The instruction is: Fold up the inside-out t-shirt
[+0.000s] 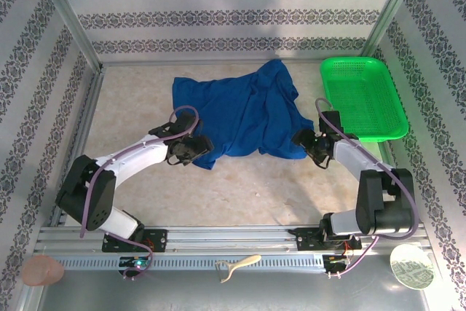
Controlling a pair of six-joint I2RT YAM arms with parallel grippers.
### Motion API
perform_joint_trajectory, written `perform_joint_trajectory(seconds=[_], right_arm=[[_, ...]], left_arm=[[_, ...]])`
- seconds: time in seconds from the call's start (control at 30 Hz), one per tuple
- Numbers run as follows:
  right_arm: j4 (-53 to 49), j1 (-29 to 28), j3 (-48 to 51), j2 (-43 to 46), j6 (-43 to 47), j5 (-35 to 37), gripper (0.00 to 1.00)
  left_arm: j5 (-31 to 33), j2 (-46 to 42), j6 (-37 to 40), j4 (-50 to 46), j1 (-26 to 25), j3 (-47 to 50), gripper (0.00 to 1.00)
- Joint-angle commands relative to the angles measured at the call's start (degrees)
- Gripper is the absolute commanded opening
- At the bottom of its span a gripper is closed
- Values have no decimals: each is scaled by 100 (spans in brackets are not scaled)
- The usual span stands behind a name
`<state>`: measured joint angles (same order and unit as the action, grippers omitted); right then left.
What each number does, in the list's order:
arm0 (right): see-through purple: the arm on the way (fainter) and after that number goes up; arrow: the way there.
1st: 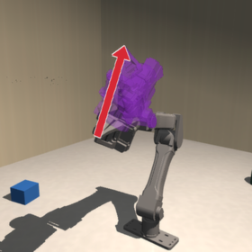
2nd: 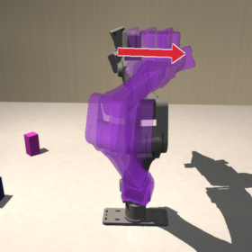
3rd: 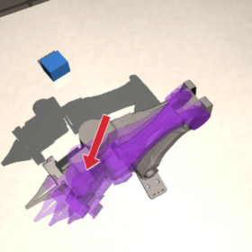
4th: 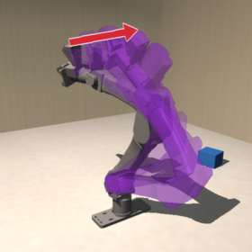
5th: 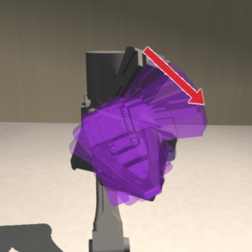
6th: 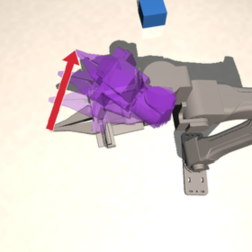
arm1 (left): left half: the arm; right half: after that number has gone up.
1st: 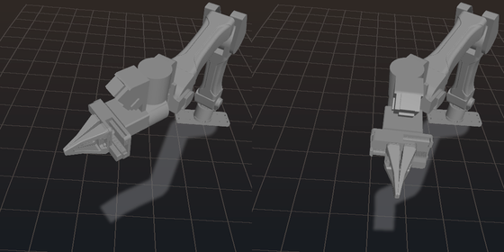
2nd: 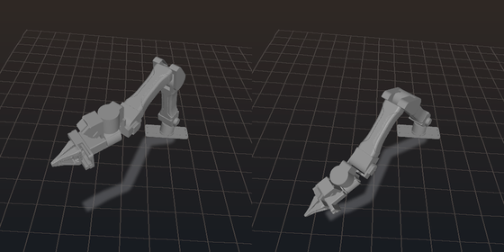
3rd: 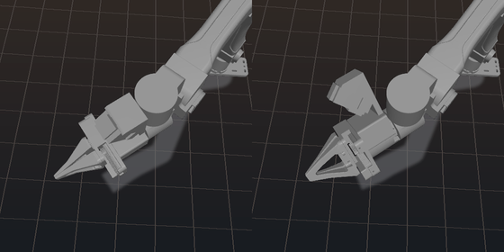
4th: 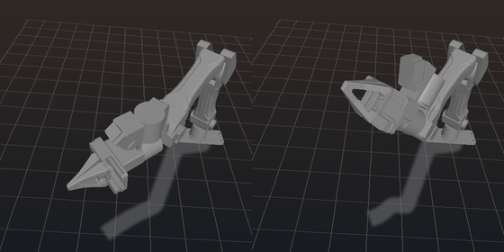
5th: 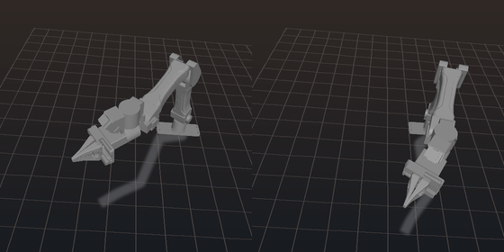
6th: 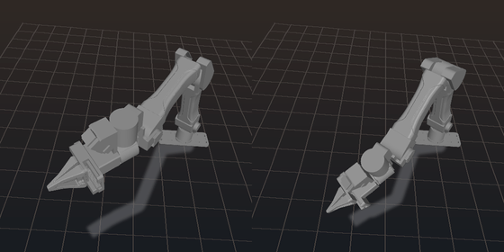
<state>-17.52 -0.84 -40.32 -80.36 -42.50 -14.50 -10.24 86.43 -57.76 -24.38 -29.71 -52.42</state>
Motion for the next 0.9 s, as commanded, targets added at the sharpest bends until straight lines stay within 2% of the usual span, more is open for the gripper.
perform_joint_trajectory(seconds=[0.0,0.2,0.3,0.37,0.43,0.53,0.57,0.73,0.87], right_arm=[[311,58,50,-209,-153,-155,68],[421,58,59,-315,-196,-140,56],[456,58,94,-306,-199,-148,45],[459,75,103,-296,-183,-187,34],[457,88,87,-258,-132,-302,19],[412,152,18,-87,-97,-513,0],[368,178,-31,28,-108,-597,0],[-86,333,-558,805,-142,-861,0],[-759,416,-1208,1375,-47,-1005,0]], left_arm=[[0,241,-197,210,-170,-23,63],[113,403,-342,206,-414,46,63],[172,427,-429,329,-439,172,60],[200,474,-392,364,-439,162,55],[249,560,-319,381,-439,115,44],[312,654,-106,499,-434,49,9],[367,657,36,491,-406,-5,0],[379,100,785,64,102,-472,0],[-126,-727,1293,-438,862,-1034,0]])
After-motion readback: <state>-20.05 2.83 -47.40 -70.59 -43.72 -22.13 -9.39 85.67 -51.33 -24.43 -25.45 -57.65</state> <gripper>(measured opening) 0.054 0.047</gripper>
